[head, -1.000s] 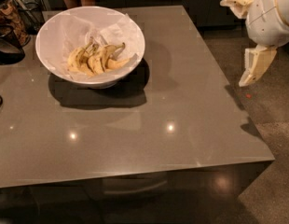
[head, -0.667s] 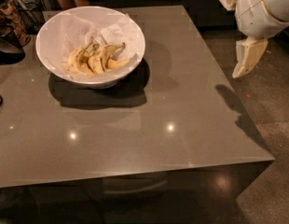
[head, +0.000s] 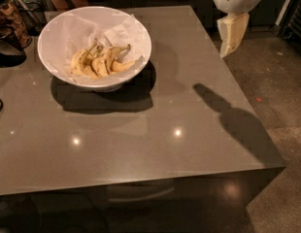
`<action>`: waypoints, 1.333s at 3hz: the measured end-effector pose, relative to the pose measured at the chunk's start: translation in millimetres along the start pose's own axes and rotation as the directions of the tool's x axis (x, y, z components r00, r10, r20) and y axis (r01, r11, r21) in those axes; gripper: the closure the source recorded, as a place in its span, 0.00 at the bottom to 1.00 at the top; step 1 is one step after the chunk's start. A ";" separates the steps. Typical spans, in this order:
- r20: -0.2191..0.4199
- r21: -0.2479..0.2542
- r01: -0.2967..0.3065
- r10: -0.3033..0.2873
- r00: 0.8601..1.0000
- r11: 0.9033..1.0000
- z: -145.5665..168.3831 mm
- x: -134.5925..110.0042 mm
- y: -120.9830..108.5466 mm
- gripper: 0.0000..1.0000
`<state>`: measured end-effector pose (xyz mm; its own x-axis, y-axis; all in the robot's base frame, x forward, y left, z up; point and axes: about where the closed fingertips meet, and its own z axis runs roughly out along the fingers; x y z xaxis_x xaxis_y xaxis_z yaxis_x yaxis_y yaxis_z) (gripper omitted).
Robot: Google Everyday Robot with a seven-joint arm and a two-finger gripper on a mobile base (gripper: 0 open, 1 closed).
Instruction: Pick banana from white bowl
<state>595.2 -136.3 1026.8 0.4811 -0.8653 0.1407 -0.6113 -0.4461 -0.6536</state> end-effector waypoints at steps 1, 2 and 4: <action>0.003 0.001 0.008 -0.008 1.000 1.000 0.0 -3.7 -3.6 0.00; 0.017 0.030 0.069 -0.069 0.997 0.997 4.1 -9.5 -15.6 0.00; 0.064 0.052 0.263 -0.266 0.962 0.963 36.0 -36.5 -60.3 0.00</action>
Offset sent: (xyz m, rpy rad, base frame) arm 0.0204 0.0310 0.0074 -0.0389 -0.0739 0.1535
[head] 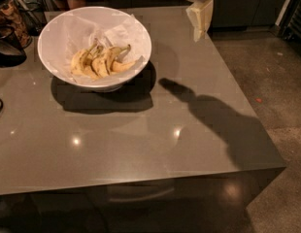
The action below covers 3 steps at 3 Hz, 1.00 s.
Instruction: Pick banana from white bowl
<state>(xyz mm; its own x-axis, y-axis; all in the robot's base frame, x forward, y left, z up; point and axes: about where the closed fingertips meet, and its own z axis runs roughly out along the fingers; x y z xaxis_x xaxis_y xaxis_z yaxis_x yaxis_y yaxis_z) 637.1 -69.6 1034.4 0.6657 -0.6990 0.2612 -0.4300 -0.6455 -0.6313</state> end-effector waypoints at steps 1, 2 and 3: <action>0.030 -0.007 0.068 -0.068 0.997 0.998 15.5 -6.6 -16.6 0.00; 0.052 -0.020 0.123 -0.121 0.991 0.992 27.9 -10.9 -27.2 0.00; 0.079 -0.016 0.193 -0.191 0.978 0.981 38.5 -24.3 -40.4 0.00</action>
Offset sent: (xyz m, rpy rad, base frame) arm 0.0332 0.0452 -0.0089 -0.1091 0.0183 0.1654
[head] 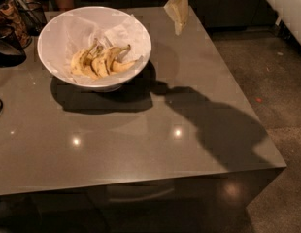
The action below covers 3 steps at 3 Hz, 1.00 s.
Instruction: Pick banana from white bowl
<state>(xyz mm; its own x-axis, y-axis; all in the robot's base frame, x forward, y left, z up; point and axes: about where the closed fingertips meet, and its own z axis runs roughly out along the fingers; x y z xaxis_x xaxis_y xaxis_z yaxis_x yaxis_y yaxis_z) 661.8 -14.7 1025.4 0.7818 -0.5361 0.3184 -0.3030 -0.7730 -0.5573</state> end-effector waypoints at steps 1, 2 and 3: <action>0.022 -0.008 0.047 -0.047 0.999 0.999 10.9 -8.4 -10.7 0.00; 0.046 -0.018 0.088 -0.087 0.995 0.996 22.5 -16.9 -19.5 0.00; 0.064 -0.030 0.123 -0.121 0.991 0.992 32.5 -22.9 -25.5 0.00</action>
Offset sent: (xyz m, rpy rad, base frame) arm 0.0085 0.0477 -0.0183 -0.0783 0.0274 0.1314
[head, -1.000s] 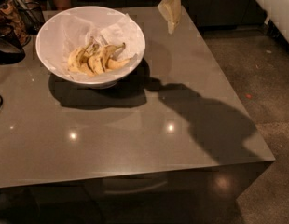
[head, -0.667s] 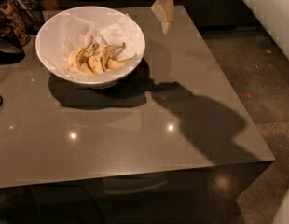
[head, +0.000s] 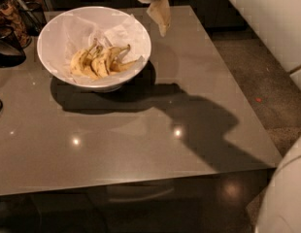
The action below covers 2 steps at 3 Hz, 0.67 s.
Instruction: Pick banana from white bowl
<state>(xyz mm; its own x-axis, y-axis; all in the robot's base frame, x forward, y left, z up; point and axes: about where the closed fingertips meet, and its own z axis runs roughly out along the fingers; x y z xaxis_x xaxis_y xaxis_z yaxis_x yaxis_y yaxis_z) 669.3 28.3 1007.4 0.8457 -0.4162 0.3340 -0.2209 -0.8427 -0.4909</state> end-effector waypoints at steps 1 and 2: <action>0.019 -0.002 0.044 -0.044 0.999 0.999 10.2 -7.1 -11.0 0.00; 0.020 -0.002 0.047 -0.047 0.999 0.999 11.0 -7.7 -11.9 0.00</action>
Offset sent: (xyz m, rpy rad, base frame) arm 0.0012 0.0141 -0.0047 -0.0172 0.0016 0.0390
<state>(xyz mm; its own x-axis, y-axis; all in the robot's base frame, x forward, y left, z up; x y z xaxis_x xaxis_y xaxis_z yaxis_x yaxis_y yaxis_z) 670.7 45.3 1001.8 0.8648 -0.3690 0.3405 -0.1816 -0.8621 -0.4732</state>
